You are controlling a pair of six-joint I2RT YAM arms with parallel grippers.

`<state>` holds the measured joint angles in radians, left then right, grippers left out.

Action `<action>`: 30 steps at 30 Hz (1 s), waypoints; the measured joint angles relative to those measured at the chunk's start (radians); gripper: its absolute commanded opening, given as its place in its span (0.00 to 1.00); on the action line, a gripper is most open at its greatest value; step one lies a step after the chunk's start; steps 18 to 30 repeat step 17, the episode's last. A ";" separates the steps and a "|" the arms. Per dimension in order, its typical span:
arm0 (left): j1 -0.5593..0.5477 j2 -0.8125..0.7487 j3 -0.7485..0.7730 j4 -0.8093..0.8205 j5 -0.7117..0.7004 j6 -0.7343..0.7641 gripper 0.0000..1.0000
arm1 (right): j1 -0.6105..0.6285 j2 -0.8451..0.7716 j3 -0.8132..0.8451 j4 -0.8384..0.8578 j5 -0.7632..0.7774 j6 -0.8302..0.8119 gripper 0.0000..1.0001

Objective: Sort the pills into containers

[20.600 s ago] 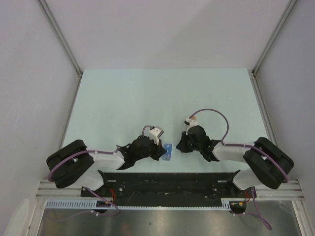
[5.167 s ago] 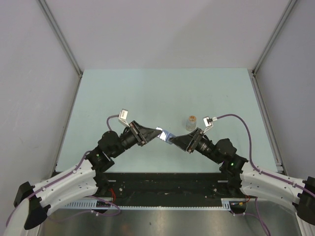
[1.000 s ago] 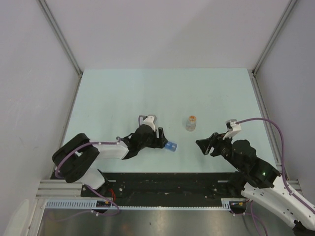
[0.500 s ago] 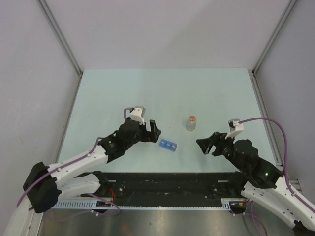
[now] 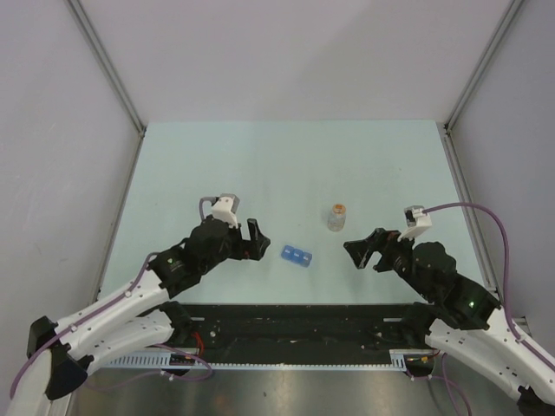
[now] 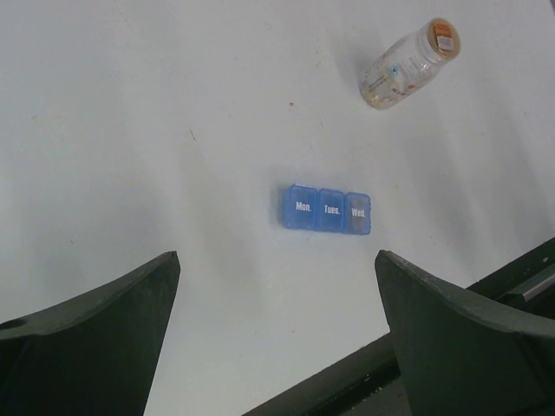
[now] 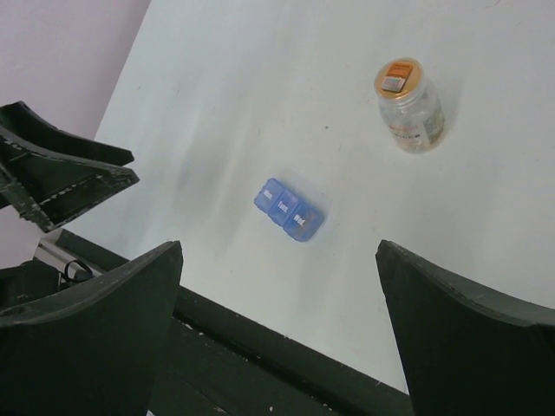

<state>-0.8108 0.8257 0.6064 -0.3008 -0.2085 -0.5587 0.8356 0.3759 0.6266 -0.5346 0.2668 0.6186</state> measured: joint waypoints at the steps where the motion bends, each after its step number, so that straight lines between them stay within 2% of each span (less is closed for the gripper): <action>1: 0.000 -0.017 0.000 -0.012 0.000 -0.003 1.00 | 0.000 0.005 0.000 -0.003 0.004 0.001 1.00; 16: 0.005 -0.140 0.000 -0.061 -0.017 -0.027 1.00 | 0.000 0.031 0.000 -0.011 0.014 0.002 1.00; 30: 0.005 -0.143 0.000 -0.061 -0.017 -0.027 1.00 | 0.000 0.031 0.000 -0.011 0.014 0.002 1.00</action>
